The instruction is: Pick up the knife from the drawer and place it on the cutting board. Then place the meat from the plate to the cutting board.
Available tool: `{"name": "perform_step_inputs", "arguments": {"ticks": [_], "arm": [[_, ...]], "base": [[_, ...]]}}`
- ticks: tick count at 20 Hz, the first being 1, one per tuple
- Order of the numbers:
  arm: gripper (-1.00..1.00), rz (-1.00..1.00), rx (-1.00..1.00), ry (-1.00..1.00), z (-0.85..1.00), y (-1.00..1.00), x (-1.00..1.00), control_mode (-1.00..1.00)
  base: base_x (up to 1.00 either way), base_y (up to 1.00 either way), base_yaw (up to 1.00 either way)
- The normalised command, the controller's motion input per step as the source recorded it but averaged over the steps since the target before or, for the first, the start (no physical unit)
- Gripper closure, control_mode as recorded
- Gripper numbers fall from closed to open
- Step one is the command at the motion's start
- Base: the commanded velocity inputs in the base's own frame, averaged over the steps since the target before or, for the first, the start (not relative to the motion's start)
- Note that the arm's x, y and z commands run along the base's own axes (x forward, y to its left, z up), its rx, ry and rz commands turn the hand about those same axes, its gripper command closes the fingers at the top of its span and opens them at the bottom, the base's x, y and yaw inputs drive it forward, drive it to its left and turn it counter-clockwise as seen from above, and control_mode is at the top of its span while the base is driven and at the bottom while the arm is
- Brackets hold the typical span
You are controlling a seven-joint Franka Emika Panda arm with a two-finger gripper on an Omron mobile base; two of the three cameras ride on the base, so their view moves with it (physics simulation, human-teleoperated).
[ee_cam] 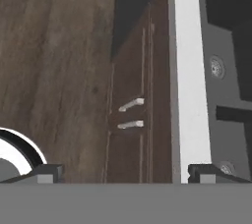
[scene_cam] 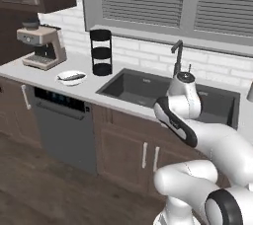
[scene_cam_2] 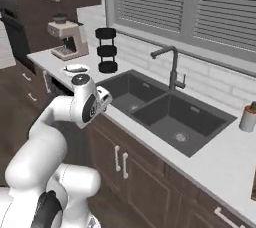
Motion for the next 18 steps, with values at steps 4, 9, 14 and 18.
{"name": "perform_step_inputs", "arguments": {"ticks": [4, 9, 14, 18], "arm": [[-1.0, 0.0, 0.0, 0.0, 0.0, 0.0, 0.0, 1.0], [-1.0, 0.0, 0.0, 0.0, 0.0, 0.0, 0.0, 1.0], [-1.0, 0.0, 0.0, 0.0, 0.0, 0.0, 0.0, 1.0], [-1.0, 0.0, 0.0, 0.0, 0.0, 0.0, 0.0, 1.0]], "base": [[0.5, 1.0, 0.4], [0.85, 1.0, 0.03], [0.91, 1.0, -0.36], [0.6, 0.98, -0.67]]}}
